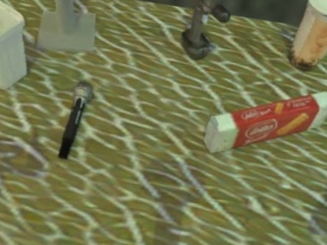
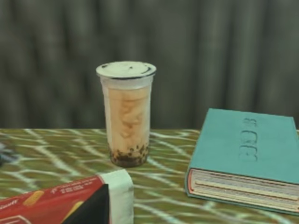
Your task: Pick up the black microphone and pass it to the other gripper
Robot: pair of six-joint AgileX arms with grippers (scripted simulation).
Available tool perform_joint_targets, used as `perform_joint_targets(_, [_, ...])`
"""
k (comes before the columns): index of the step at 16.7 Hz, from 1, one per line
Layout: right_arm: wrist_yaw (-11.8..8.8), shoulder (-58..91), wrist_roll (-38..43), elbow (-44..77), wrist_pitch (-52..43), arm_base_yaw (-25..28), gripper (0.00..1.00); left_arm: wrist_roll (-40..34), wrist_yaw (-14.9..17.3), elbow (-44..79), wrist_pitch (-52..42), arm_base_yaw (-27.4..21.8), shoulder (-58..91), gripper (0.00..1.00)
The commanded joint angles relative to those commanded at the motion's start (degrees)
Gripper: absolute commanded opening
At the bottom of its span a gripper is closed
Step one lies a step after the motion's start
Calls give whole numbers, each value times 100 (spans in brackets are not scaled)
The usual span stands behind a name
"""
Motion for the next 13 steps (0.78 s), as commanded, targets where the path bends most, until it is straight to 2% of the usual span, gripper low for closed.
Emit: perform_joint_targets(13, [0, 0, 0, 0, 0, 0, 100, -1032, -263, 5112, -3534, -1163, 7391, 100])
